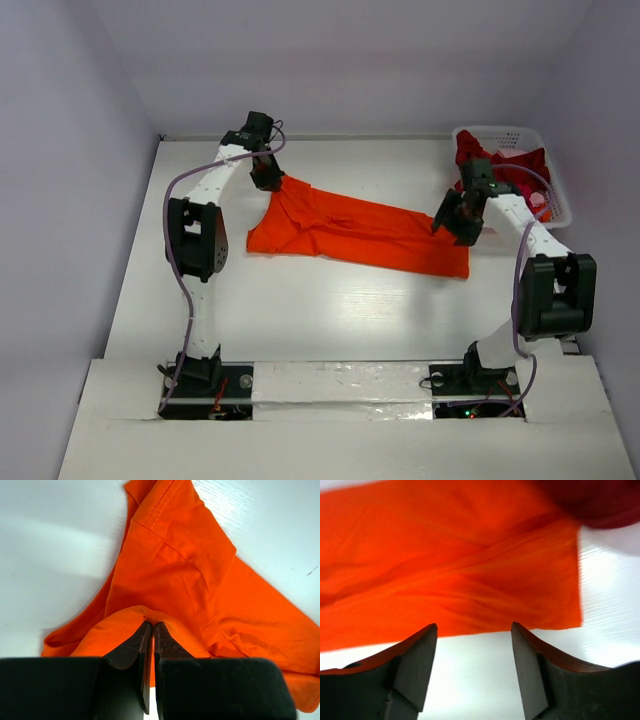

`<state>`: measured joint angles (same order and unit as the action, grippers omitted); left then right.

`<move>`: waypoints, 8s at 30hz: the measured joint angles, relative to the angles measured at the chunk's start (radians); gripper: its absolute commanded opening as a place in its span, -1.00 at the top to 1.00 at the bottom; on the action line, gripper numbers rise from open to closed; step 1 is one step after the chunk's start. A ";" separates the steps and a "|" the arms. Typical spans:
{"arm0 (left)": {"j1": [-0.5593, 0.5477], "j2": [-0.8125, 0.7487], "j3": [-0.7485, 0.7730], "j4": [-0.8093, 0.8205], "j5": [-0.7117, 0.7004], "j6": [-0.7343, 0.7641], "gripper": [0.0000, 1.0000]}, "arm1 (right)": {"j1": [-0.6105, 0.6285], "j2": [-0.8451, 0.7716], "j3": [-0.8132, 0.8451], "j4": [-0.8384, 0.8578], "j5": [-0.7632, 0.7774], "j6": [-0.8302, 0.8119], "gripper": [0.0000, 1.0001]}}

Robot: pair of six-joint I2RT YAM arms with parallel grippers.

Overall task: Fold and stack the t-shirts
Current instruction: Fold the other side of the tshirt into a rectangle, then rotate the tshirt 90 degrees

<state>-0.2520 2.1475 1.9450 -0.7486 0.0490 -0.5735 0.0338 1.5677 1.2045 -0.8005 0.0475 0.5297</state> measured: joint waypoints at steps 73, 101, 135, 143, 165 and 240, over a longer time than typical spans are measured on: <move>0.071 -0.272 -0.366 0.079 -0.015 -0.032 -0.40 | 0.739 0.897 1.168 -0.182 0.124 -0.121 0.04; 0.071 -0.274 -0.368 0.079 -0.024 -0.032 -0.39 | 0.740 0.927 1.170 -0.160 0.074 -0.115 0.09; 0.071 -0.274 -0.368 0.079 -0.023 -0.030 -0.39 | 0.721 0.941 1.226 -0.161 0.113 -0.113 1.00; 0.071 -0.300 -0.391 0.079 -0.023 -0.030 -0.39 | 0.657 0.950 1.246 -0.160 0.114 -0.115 1.00; 0.071 -0.313 -0.459 0.092 -0.011 -0.029 -0.39 | 0.589 1.012 1.329 -0.165 0.082 -0.142 1.00; -0.112 -0.002 -0.256 0.371 0.133 -0.062 1.00 | 0.334 0.351 0.294 0.089 0.111 -0.032 1.00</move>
<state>-0.3637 2.1456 1.6886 -0.3779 0.1822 -0.6357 0.3679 1.9186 1.4986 -0.7113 0.1581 0.4980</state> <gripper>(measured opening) 0.003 0.011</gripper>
